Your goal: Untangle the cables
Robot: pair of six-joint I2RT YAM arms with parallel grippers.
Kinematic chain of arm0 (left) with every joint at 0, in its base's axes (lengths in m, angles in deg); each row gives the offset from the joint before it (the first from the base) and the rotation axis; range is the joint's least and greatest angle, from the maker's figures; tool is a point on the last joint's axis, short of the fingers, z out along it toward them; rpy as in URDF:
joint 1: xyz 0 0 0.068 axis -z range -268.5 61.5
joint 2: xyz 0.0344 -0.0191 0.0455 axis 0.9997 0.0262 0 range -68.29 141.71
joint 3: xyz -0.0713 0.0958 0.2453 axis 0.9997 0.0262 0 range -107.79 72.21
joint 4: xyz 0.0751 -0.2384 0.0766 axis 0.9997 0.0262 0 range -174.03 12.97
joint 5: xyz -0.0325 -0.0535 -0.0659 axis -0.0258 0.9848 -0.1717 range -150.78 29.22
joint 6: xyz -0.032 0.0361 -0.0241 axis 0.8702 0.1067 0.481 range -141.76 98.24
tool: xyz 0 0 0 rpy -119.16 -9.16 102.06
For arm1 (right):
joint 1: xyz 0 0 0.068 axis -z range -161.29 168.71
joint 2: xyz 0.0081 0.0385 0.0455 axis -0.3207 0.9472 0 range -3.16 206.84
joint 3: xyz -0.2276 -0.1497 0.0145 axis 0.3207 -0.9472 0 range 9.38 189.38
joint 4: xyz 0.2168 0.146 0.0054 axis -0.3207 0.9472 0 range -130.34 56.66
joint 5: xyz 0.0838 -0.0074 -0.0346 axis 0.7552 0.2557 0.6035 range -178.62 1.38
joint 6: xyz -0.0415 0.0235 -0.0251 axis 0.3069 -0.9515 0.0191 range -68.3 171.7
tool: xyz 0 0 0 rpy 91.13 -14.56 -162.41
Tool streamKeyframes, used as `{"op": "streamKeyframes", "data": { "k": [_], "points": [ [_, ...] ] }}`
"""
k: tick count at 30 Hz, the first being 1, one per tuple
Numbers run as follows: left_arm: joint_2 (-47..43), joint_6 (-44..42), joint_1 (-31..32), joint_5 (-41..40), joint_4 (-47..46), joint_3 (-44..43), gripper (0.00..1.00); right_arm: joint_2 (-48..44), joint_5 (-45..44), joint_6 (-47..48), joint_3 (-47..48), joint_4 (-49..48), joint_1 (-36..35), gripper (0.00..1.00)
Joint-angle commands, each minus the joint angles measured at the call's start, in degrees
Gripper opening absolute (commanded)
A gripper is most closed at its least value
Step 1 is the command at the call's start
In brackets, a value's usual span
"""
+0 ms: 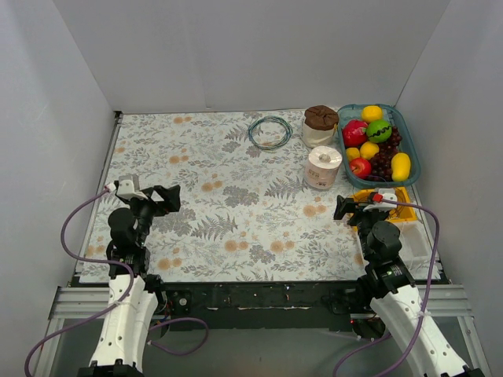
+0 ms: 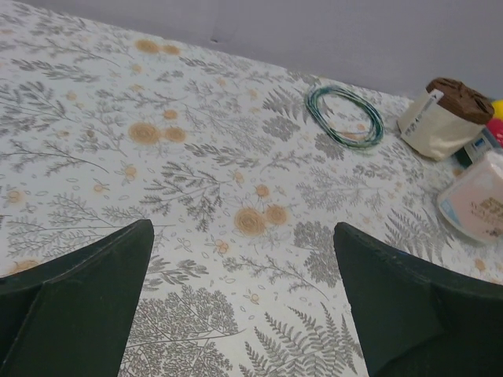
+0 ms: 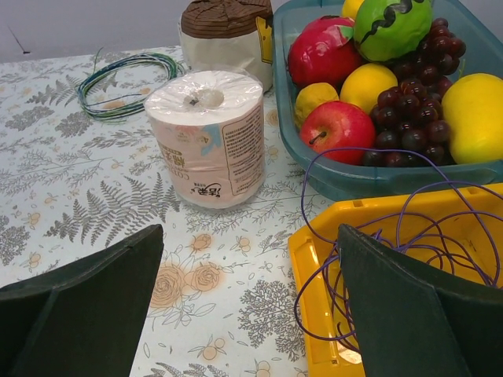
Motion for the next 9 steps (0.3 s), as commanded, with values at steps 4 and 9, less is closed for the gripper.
{"op": "streamKeyframes", "data": {
  "k": [4, 9],
  "points": [
    [-0.5, 0.5, 0.2, -6.5, 2.4, -1.4, 0.98, 0.2, -0.2, 0.9, 2.5, -1.7, -0.3, 0.98],
    [-0.9, -0.2, 0.2, -4.4, 2.1, -0.9, 0.98, -0.4, -0.5, 1.0, 2.6, -1.5, -0.3, 0.98]
  ]
}}
